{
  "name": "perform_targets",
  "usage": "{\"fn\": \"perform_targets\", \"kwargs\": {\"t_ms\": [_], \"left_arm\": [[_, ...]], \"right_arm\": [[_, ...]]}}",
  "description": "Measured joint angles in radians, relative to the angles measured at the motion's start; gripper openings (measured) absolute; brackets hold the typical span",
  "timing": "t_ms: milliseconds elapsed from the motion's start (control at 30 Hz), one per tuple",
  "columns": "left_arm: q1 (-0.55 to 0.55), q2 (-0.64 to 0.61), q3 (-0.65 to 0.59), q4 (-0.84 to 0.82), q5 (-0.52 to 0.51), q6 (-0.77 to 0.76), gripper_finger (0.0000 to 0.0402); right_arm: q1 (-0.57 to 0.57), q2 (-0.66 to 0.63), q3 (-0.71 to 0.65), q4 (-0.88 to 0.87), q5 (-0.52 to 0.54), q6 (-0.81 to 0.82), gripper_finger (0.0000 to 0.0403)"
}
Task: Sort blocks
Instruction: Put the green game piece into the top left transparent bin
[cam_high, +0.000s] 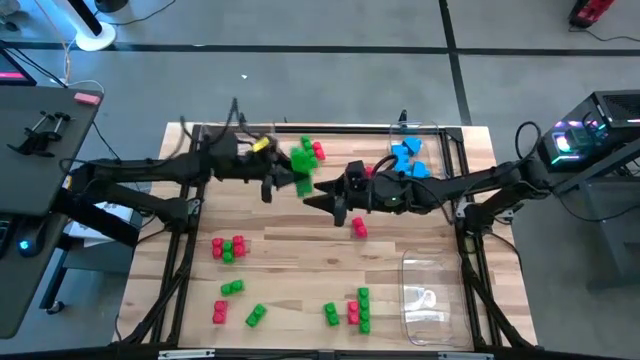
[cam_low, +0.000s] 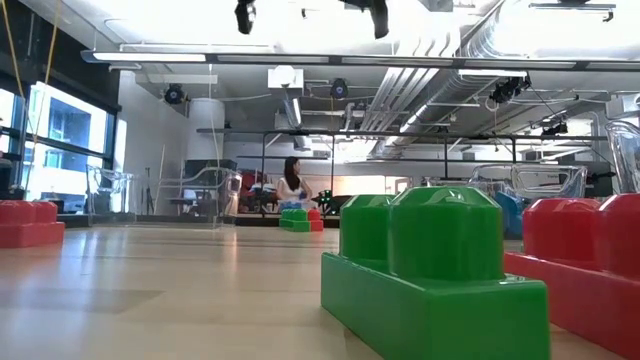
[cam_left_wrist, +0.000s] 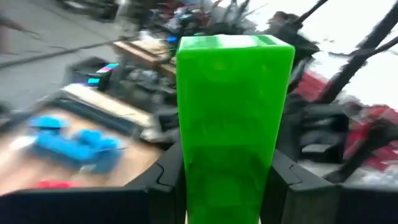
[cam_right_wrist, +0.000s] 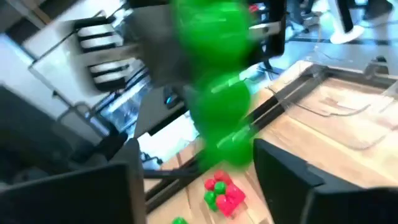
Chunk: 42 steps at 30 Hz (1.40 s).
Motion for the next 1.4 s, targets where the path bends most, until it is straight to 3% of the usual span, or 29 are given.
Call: {"fn": "perform_targets", "kwargs": {"t_ms": [133, 300, 367, 467, 567, 733, 800, 967, 1067, 1167, 1300, 1400], "left_arm": [[0.086, -0.114, 0.0, -0.236, -0.157, 0.098, 0.0102], [0.205, -0.218, -0.004, -0.666, -0.58, 0.184, 0.0102], [0.267, -0.212, -0.028, -0.778, -0.64, 0.173, 0.0102], [0.365, -0.178, -0.077, -0.81, -0.567, 0.18, 0.0102], [0.463, -0.093, -0.111, -0.782, -0.56, 0.219, 0.0102], [0.587, 0.058, -0.061, -0.715, -0.511, 0.228, 0.0103], [0.605, 0.107, -0.03, -0.732, -0.485, 0.263, 0.0131], [0.613, 0.162, 0.05, -0.836, -0.454, 0.329, 0.0256], [0.611, 0.159, 0.096, -0.884, -0.419, 0.33, 0.0302], [0.61, 0.14, 0.134, -0.948, -0.357, 0.276, 0.0318], [0.575, 0.055, 0.123, -0.964, -0.108, 0.172, 0.0321], [0.466, -0.056, 0.066, -0.963, 0.013, 0.083, 0.0322]], "right_arm": [[-0.009, -0.062, 0.001, -0.104, -0.017, -0.008, 0.0219], [-0.011, -0.103, 0.001, -0.193, -0.01, 0.001, 0.0226], [-0.01, -0.106, 0.001, -0.195, -0.013, 0.0, 0.0226], [-0.011, -0.098, 0.001, -0.2, -0.009, 0.005, 0.0226], [-0.012, -0.096, 0.0, -0.205, 0.005, 0.005, 0.0226], [-0.011, -0.091, 0.0, -0.23, 0.015, 0.025, 0.0226], [-0.011, -0.092, 0.0, -0.245, 0.018, 0.051, 0.0226], [-0.004, -0.091, 0.0, -0.275, 0.017, 0.073, 0.0226], [0.005, -0.092, 0.0, -0.277, 0.018, 0.073, 0.0226], [0.008, -0.092, 0.0, -0.278, 0.026, 0.071, 0.0226], [0.01, -0.092, 0.0, -0.279, 0.027, 0.072, 0.0226], [0.012, -0.092, 0.0, -0.279, 0.028, 0.072, 0.0226]]}}
